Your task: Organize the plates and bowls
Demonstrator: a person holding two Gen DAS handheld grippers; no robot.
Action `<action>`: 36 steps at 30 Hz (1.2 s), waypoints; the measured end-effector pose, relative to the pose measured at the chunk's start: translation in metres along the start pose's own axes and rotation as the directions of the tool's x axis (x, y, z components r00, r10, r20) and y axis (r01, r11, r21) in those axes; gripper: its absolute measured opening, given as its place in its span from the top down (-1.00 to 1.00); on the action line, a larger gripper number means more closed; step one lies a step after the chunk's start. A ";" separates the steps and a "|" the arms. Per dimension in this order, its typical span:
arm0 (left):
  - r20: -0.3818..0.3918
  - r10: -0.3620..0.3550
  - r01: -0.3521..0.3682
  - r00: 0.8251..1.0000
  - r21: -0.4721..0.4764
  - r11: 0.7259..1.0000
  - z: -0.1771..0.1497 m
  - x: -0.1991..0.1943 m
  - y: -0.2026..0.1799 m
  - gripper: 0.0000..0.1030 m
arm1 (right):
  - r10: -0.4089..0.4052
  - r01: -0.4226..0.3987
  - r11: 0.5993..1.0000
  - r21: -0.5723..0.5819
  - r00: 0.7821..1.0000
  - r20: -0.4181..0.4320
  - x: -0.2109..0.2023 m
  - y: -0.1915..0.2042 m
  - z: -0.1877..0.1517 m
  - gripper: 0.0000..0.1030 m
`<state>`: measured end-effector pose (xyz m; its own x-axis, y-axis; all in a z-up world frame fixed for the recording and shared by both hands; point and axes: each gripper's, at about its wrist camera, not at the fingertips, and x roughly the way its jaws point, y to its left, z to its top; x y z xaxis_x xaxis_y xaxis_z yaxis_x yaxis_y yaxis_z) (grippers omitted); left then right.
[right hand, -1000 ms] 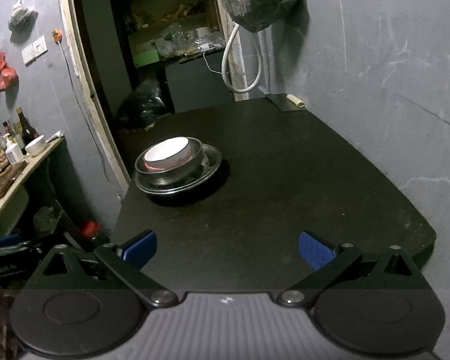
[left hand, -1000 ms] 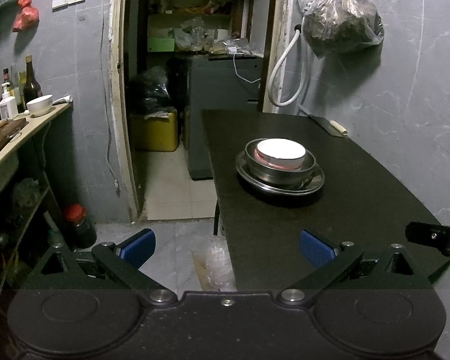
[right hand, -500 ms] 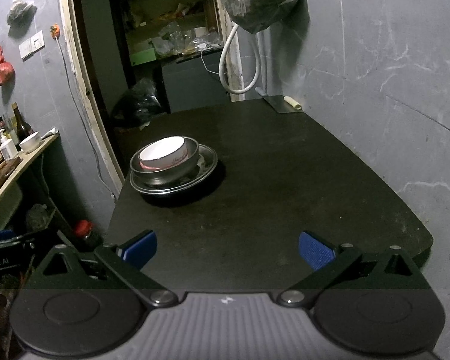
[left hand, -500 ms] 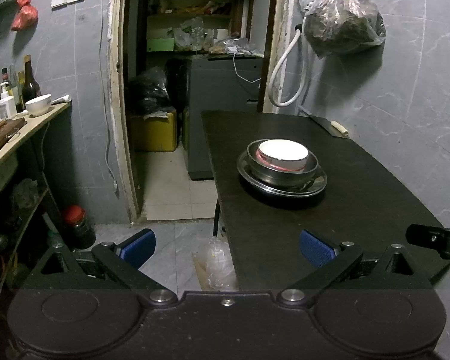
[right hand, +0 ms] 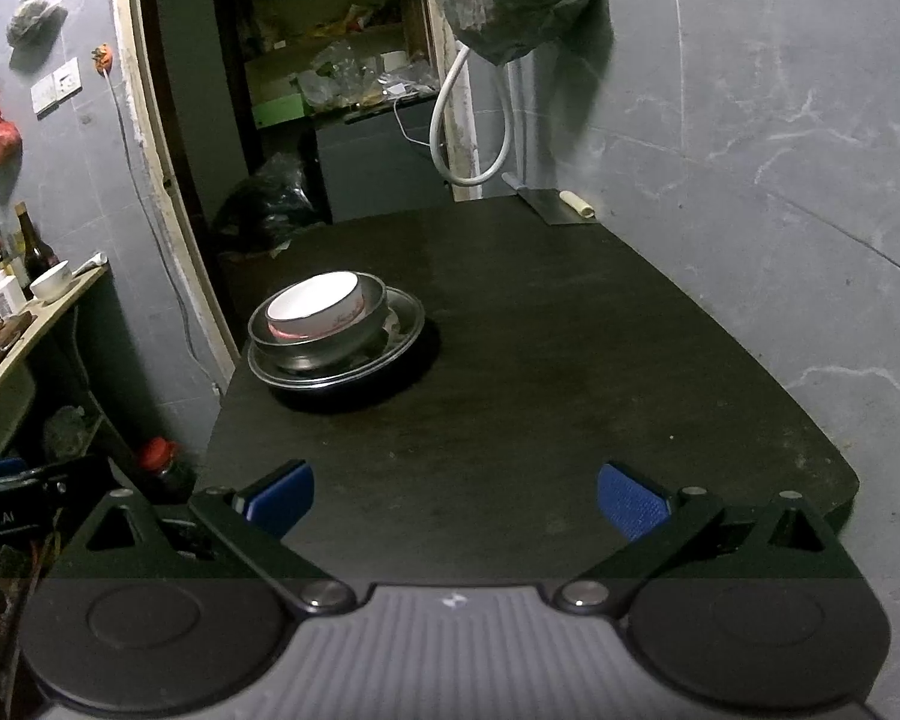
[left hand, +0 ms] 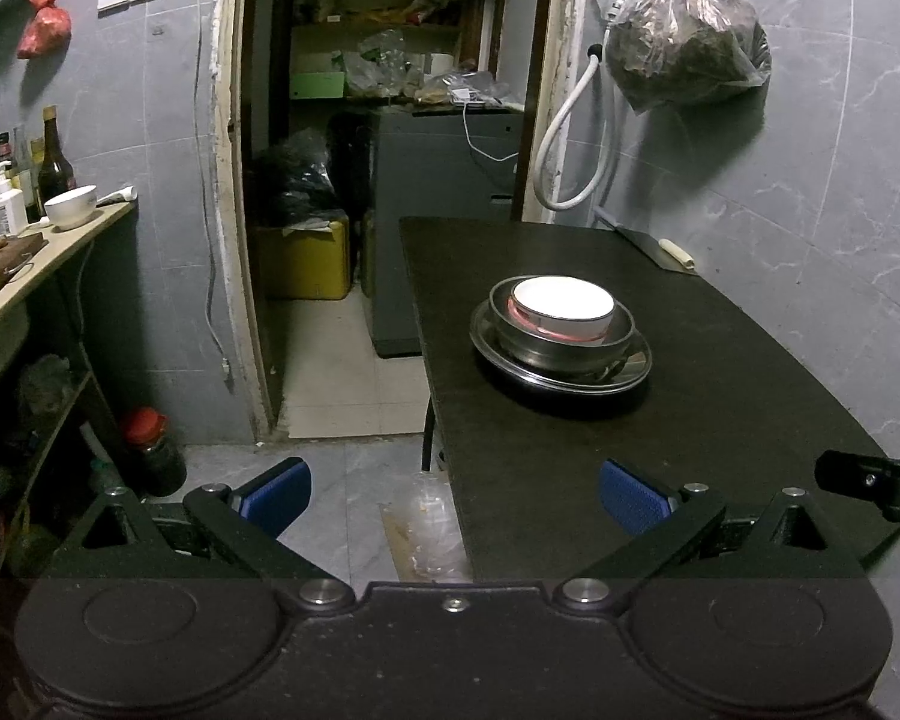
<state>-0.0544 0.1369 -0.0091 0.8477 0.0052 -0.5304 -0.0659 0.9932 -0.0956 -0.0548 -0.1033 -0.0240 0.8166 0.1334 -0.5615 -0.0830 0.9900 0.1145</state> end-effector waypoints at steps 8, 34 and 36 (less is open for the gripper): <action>0.000 0.000 0.000 1.000 0.000 1.000 0.000 0.000 0.000 -0.98 | -0.003 0.003 1.000 -0.002 1.000 0.003 -0.002 0.000 0.000 -1.00; -0.002 -0.001 0.001 1.000 0.000 1.000 0.001 0.001 0.000 -0.98 | -0.021 0.021 1.000 0.006 1.000 0.011 -0.004 0.003 -0.003 -1.00; -0.001 -0.002 0.002 1.000 0.000 1.000 0.002 0.001 0.001 -0.98 | -0.021 0.021 1.000 0.008 1.000 0.013 -0.004 0.003 -0.002 -1.00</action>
<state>-0.0531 0.1378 -0.0081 0.8474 0.0034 -0.5310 -0.0647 0.9932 -0.0969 -0.0598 -0.1012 -0.0231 0.8257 0.1117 -0.5529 -0.0614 0.9922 0.1089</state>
